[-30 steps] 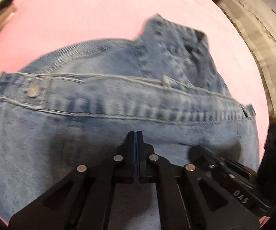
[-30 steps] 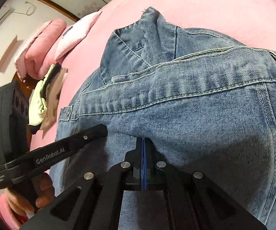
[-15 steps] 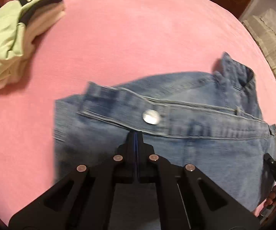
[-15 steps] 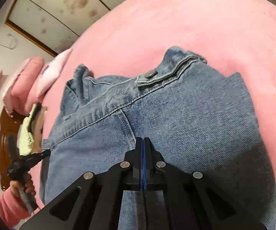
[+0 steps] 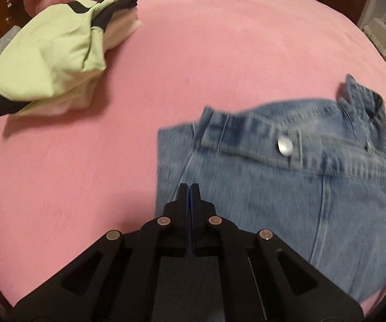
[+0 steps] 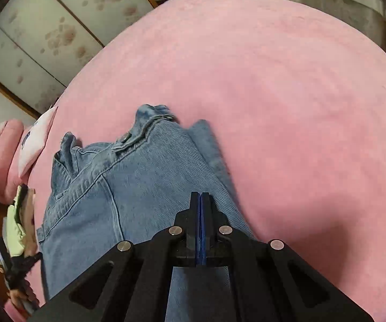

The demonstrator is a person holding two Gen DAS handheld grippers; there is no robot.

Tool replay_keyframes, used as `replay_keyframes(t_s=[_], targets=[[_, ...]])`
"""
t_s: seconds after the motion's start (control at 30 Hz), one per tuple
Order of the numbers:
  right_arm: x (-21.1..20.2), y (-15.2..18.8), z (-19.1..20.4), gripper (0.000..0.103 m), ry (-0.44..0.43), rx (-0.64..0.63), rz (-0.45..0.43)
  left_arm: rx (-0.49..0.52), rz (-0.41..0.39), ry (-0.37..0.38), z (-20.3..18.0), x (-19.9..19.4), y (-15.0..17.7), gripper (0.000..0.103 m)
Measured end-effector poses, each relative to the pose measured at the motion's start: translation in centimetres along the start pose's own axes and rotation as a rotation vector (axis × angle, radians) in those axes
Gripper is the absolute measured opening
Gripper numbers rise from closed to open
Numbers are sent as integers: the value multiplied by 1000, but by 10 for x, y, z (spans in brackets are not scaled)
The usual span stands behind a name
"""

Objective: Fold large clothes

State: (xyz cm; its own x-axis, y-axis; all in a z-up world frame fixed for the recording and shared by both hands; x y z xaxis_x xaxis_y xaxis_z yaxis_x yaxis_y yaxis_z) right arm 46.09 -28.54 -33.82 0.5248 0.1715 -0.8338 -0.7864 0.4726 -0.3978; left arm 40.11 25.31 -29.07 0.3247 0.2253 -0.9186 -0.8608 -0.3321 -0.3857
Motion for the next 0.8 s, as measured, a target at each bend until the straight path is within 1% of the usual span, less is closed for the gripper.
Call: replay_keyframes(t_s=[0.1,0.13,0.2,0.27,0.3,0.33,0.37,0.43,0.5,0.53,0.6,0.63,0.67,0.7,0.73,0.77,0.8], targets=[[-18,3,1,0,101,-32,10,-18,26,10,9,-24,19,1],[-23,5,4,0,109,-16,28,-37,36,24,13,-33,26,1],[-35,12,11,0,88,5,66,-73,58,54,18,-50,41,1],[-49,16,20,0,65,14,76,-121,89,83,17,-66,58,1],[-57,21,25,0,53,40,78,-134,109,95,14,-72,68,1],[-64,24,29,0,37,92,81,-144,139,104,14,-78,81,2],[-73,28,32,0,7,148,83,-145,152,102,13,-88,89,2],[-85,36,42,0,-25,222,88,-148,172,87,11,-103,106,3],[-96,45,53,0,-34,259,94,-155,205,94,9,-111,122,6],[-99,50,59,0,-38,263,101,-154,224,107,7,-117,131,9],[-107,66,66,0,-31,272,129,-147,234,107,5,-132,146,14],[-110,74,70,0,-32,281,147,-148,238,101,6,-137,150,19],[-112,83,74,0,-40,292,168,-155,243,102,9,-144,156,27],[-116,91,76,0,-48,299,182,-161,249,112,10,-149,162,31],[-118,101,79,0,-56,307,199,-170,255,120,12,-154,167,40],[-120,109,81,0,-57,310,218,-182,260,130,13,-159,172,46],[-120,118,82,0,-56,308,236,-194,265,136,15,-163,176,47]])
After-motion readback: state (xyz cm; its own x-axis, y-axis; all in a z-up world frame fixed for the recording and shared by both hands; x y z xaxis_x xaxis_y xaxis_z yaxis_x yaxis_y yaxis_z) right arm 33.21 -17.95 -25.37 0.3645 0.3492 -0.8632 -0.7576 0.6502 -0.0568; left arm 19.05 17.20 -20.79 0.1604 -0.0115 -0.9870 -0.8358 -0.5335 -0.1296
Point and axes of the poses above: each gripper's, at about its wrist camera, not at the fingertips, and x roughly the way its jaws point, z to its left, y to its underside, the point moved 7 cm from there along x, roughly the way its jaws point, and after that the axes turned 4 degrees about -y, right-handed, at the moved point
